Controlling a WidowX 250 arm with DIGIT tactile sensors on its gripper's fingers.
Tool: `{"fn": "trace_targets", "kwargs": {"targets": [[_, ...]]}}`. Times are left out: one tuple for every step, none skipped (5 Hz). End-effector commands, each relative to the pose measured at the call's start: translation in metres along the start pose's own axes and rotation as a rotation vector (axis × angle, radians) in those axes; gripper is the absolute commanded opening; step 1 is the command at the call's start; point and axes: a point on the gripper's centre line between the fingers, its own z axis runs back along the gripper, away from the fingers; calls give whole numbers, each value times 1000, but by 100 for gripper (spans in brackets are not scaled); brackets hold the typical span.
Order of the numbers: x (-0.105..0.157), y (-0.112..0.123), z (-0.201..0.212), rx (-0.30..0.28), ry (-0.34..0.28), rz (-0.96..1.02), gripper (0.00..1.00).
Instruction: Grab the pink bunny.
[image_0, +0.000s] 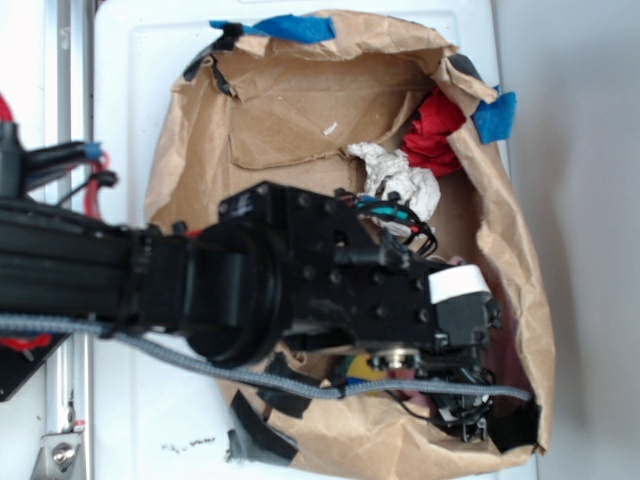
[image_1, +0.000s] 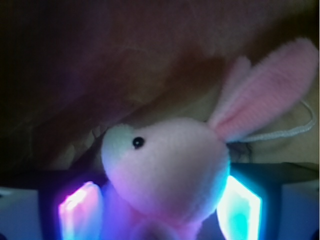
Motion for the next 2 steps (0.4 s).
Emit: {"fn": "trace_targets", "kwargs": {"targets": [[29,13,21,-37,-16,39,0],[35,28,37,-57,5,46,0]]}}
